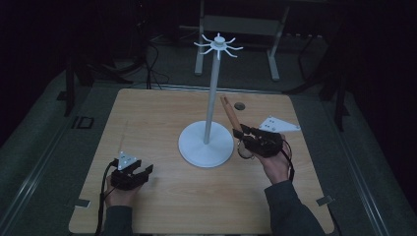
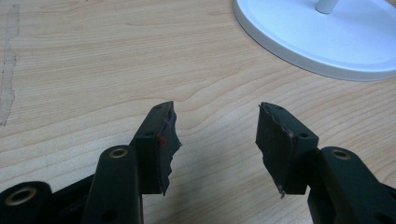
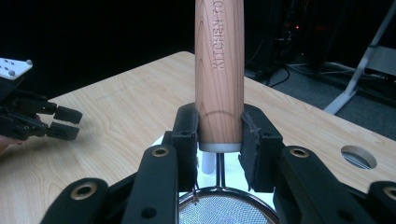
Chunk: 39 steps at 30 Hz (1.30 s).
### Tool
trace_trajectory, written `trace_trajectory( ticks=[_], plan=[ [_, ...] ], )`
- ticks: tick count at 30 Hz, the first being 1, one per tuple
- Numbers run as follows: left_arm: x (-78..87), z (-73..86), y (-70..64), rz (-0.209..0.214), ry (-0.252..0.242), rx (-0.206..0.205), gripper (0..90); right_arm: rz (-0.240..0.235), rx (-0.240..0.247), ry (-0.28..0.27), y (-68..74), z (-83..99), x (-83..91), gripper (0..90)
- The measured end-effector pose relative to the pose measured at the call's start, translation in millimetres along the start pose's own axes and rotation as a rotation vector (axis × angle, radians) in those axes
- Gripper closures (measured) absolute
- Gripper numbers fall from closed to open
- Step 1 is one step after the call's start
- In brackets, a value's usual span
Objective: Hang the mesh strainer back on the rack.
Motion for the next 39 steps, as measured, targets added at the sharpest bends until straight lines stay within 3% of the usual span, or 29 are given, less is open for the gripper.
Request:
trace_trajectory(
  ticks=[20,39],
  plan=[
    [-0.9,0.1,-0.4,0.003,0.004,-0.002,47.7,-0.018,-0.024,-0.07,-1.8,-11.8,10.9,69.4],
    [-1.8,-0.1,-1.0,0.006,0.008,-0.005,47.6,-0.017,-0.024,-0.135,-1.1,-36.4,23.7,69.4]
  ],
)
Point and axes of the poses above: each handheld gripper's, and its own axes: x roughly backward along the jaws, z roughly out of its underside, y roughly to its left, the point moved 3 cm from there along -x, roughly forward along the jaws, and after that the axes turned 11 degrees about y, right-handed, at the moved point
